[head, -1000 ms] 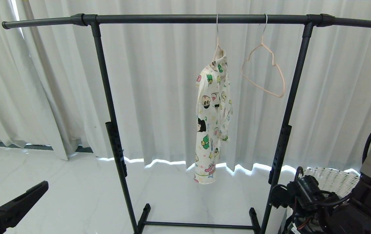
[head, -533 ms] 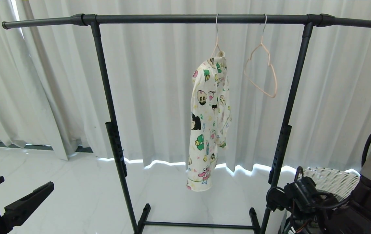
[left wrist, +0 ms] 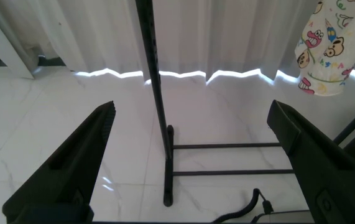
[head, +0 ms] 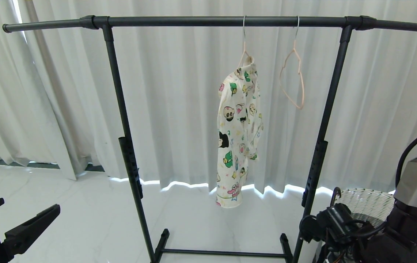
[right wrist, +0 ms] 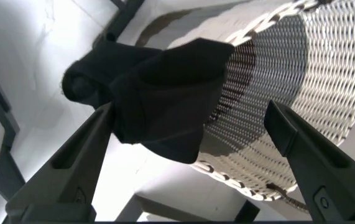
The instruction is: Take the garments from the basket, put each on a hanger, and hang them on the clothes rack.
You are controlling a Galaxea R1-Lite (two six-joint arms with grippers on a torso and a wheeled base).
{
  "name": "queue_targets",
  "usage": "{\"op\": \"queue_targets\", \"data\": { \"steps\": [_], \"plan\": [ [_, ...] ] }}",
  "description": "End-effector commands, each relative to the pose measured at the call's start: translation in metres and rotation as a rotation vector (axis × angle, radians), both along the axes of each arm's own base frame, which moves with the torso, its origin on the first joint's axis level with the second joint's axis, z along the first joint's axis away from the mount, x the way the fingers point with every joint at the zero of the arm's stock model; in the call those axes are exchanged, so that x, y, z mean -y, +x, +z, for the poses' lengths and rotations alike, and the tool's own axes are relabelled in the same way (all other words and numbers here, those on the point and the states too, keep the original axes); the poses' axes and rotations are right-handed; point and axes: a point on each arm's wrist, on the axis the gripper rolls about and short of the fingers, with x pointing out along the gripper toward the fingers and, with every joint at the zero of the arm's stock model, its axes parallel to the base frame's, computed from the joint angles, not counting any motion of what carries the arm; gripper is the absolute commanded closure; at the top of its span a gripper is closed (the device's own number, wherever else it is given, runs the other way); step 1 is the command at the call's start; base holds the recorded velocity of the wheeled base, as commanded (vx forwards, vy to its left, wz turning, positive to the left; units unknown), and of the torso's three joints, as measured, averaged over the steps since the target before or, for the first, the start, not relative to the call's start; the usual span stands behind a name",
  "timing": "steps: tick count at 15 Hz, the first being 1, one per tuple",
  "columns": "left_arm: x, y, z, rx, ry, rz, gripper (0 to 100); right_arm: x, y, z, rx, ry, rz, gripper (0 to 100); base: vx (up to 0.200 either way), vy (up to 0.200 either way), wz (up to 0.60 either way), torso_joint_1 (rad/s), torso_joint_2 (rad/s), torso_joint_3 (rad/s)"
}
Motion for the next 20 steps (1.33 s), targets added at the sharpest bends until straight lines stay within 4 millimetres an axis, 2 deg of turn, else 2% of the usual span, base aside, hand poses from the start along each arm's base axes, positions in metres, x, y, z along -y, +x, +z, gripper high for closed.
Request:
{"op": "queue_targets", "data": {
  "steps": [1, 13, 14, 18, 20],
  "plan": [
    [0.0, 0.0, 0.001, 0.004, 0.001, -0.001, 0, 0.001, 0.001, -0.003, -0.007, -0.013, -0.009, 0, 0.0, 0.0, 0.0, 0.0, 0.0, 0.0],
    [0.0, 0.0, 0.003, 0.013, 0.0, 0.001, 0, 0.007, 0.009, -0.008, 0.023, 0.001, -0.045, 0, 0.0, 0.0, 0.0, 0.0, 0.0, 0.0],
    [0.0, 0.0, 0.003, 0.013, 0.001, -0.001, 0, 0.007, 0.009, -0.009, 0.03, 0.005, -0.045, 100, 0.0, 0.0, 0.0, 0.0, 0.0, 0.0],
    [0.0, 0.0, 0.004, 0.014, -0.001, 0.0, 0, 0.007, 0.009, -0.008, 0.033, 0.006, -0.045, 100, 0.0, 0.0, 0.0, 0.0, 0.0, 0.0],
    [0.0, 0.001, 0.004, 0.011, 0.001, -0.004, 0, 0.006, 0.01, 0.004, 0.068, 0.032, -0.039, 100, 0.0, 0.0, 0.0, 0.0, 0.0, 0.0]
  ]
}}
